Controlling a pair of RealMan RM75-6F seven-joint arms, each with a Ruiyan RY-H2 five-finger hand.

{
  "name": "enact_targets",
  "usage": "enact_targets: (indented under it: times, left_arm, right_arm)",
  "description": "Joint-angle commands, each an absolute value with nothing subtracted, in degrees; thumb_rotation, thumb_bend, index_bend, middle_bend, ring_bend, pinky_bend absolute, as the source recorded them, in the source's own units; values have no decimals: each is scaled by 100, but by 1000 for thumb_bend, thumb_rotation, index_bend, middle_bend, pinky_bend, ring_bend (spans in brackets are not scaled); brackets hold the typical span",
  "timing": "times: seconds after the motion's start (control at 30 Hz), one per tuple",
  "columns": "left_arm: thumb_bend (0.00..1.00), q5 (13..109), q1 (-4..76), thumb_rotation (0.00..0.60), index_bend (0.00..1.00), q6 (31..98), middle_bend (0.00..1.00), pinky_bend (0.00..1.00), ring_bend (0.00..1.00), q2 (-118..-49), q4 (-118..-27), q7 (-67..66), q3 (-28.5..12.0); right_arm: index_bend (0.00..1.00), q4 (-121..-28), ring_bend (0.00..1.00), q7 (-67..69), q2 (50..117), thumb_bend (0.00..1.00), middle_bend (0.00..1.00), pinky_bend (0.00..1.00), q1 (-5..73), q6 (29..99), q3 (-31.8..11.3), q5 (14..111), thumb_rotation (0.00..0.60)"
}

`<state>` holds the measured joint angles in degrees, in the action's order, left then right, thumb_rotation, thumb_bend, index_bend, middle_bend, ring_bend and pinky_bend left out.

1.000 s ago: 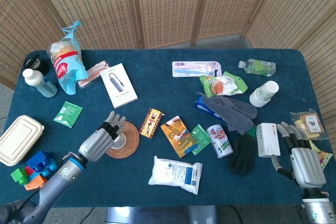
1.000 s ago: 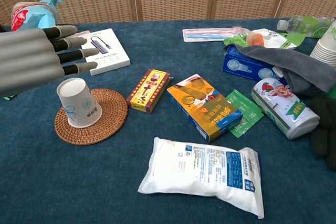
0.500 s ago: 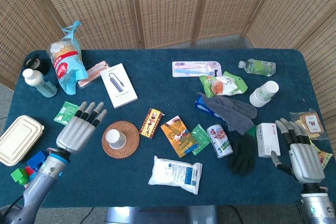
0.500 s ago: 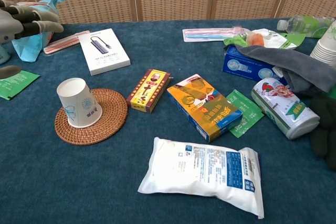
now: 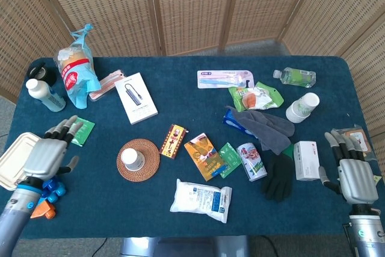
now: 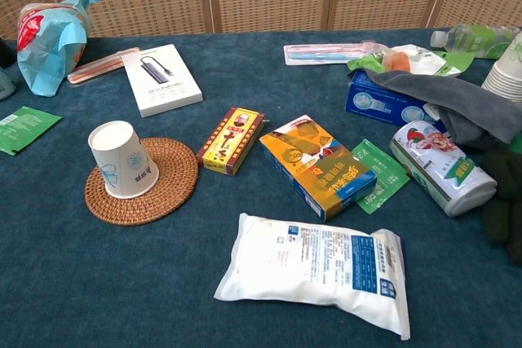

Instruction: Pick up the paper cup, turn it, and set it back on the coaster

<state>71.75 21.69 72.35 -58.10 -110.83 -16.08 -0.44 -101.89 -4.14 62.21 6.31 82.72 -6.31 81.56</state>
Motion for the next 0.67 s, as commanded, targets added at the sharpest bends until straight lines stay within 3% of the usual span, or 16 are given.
enact_targets:
  times: [0.03, 0.67]
  left_arm:
    - [447, 7455, 1660, 600, 0, 7566, 0, 164, 0, -5472, -11035, -682, 83]
    - [446, 7552, 1310, 600, 0, 7612, 0, 132, 0, -5482, -10774, -116, -9]
  right_arm:
    - [0, -10152, 0, -405, 6246, 477, 0, 0, 636, 8271, -633, 8151, 600]
    - [0, -10120, 0, -421, 6299, 478, 0, 0, 666, 8221, -639, 8074, 600]
